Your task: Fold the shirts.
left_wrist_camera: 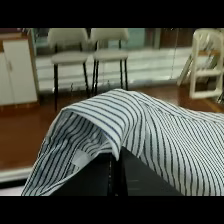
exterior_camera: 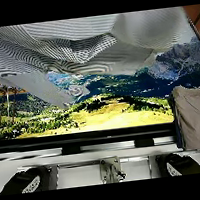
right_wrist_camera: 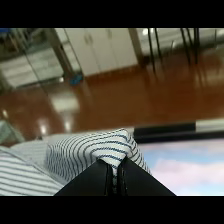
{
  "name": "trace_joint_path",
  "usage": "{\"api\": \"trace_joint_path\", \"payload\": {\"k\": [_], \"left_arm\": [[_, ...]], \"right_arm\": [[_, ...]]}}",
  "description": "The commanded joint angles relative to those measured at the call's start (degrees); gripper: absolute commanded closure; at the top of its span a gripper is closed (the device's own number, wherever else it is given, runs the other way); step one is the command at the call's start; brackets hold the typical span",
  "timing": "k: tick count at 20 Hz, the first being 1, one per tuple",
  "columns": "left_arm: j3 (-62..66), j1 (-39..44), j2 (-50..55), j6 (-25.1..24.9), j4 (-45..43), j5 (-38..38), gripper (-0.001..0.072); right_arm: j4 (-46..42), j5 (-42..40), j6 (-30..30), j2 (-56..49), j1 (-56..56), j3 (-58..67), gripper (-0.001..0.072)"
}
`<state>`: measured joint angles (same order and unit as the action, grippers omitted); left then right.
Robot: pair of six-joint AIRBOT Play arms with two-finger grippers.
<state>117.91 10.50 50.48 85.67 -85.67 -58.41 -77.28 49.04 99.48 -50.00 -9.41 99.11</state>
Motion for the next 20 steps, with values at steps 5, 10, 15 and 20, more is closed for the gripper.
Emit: {"api": "trace_joint_path", "payload": {"k": [5, 10, 15, 20], "left_arm": [[1.5, -0.1, -7.5, 0.5, 4.3, 1.1, 0.0658], [1.5, -0.1, -10.4, 0.6, 4.3, -11.2, 0.0658], [-10.3, -0.1, -8.9, 0.9, 1.6, -20.8, 0.0657], [-33.4, -0.2, 0.3, 6.6, -7.8, -20.7, 0.0658]], "right_arm": [[-1.2, 7.0, 0.4, 7.4, 1.1, 11.4, 0.063], [-3.1, 16.9, 1.6, 10.5, 1.1, 12.2, 0.063], [-12.1, 40.6, 4.7, 2.8, 1.1, 12.2, 0.0631], [-14.2, 41.1, 0.2, -16.6, 1.1, 2.3, 0.063]]}}
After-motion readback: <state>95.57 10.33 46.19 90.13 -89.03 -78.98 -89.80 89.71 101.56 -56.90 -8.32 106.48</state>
